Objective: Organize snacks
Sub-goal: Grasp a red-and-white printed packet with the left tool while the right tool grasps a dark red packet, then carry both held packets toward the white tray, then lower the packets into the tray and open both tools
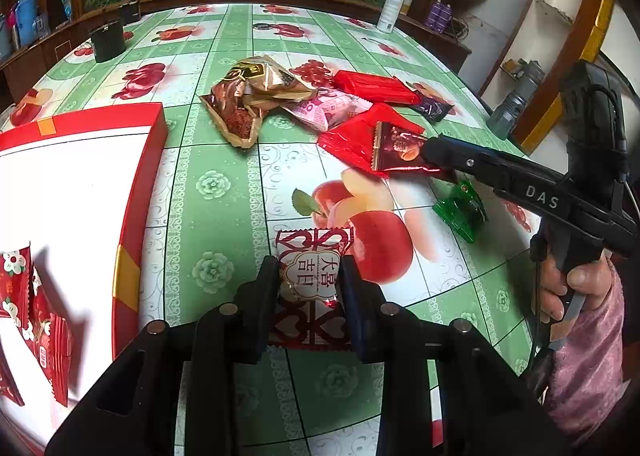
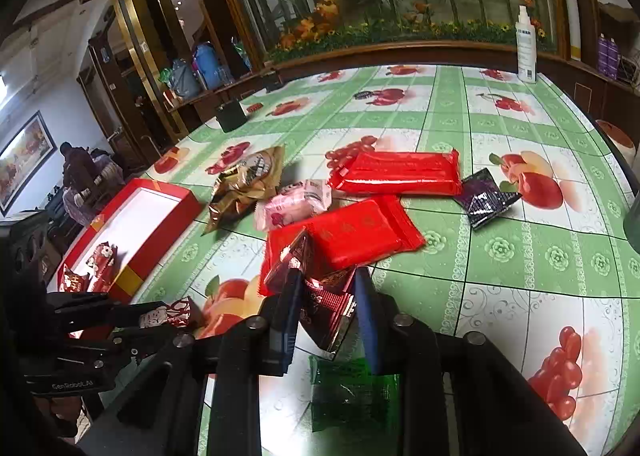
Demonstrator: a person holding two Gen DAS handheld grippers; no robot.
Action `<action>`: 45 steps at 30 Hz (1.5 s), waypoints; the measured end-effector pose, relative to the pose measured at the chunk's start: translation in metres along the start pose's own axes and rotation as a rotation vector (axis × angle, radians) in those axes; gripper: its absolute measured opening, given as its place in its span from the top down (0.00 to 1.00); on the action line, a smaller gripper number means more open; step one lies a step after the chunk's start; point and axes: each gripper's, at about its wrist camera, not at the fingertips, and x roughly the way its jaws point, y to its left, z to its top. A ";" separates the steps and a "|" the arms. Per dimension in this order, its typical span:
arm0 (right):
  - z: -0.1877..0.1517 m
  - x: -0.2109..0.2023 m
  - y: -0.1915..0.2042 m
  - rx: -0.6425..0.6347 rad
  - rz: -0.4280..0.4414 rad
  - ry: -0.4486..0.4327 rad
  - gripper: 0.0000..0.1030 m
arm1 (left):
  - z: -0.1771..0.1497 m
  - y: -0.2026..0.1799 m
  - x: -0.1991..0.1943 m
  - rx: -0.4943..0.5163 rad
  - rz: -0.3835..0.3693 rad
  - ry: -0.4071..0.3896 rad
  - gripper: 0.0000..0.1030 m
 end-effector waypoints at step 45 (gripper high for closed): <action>0.010 0.092 0.211 -0.009 0.498 0.150 0.77 | -0.038 0.156 -0.108 -0.281 0.249 -0.259 0.72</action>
